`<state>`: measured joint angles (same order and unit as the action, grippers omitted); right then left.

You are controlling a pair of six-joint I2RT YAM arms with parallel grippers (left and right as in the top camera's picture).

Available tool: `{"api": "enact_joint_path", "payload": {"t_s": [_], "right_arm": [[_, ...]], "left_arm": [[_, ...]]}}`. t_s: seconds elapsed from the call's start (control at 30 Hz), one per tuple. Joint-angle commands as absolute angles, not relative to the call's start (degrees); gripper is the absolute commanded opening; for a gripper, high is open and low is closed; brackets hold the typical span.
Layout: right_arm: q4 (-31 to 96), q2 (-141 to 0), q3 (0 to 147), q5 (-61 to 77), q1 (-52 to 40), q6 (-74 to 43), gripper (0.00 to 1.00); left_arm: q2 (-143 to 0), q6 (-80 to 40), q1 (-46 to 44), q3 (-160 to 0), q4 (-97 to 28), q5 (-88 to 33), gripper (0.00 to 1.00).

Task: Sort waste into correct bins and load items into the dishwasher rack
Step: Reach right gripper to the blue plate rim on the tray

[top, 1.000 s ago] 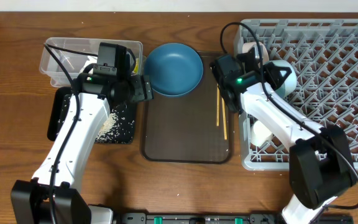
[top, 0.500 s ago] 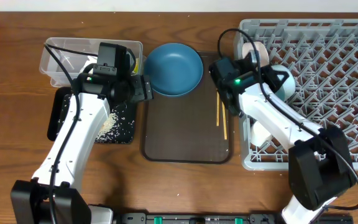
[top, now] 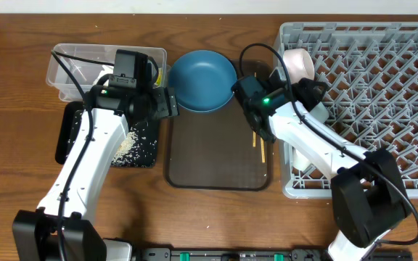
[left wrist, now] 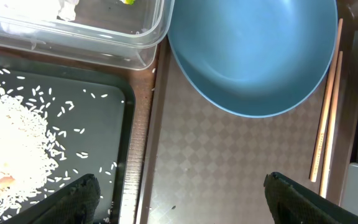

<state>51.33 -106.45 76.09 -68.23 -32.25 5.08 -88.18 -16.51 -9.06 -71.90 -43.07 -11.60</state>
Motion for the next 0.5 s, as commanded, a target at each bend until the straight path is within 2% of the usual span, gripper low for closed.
{"api": "enact_joint_path", "payload": {"t_s": [0.0,0.37,0.43,0.47], "right_arm": [[50.5,-105.1,76.2,-68.7,-33.3,4.8,0.82],[40.2,-95.0,77.2,-51.0,-33.3,4.8,0.94],[37.3,-93.2,77.2,-45.3,-33.0,4.8,0.93],[35.5,-92.3,77.2,-40.3,-32.7,4.8,0.90]], "left_arm": [[-87.2,-16.2,-8.9,-71.7,-43.1,-10.9,0.87],[-87.2,-16.2,-8.9,-71.7,-43.1,-10.9,0.87],[-87.2,-16.2,-8.9,-71.7,-43.1,-10.9,0.88],[-87.2,-16.2,-8.9,-71.7,-43.1,-10.9,0.88]]}}
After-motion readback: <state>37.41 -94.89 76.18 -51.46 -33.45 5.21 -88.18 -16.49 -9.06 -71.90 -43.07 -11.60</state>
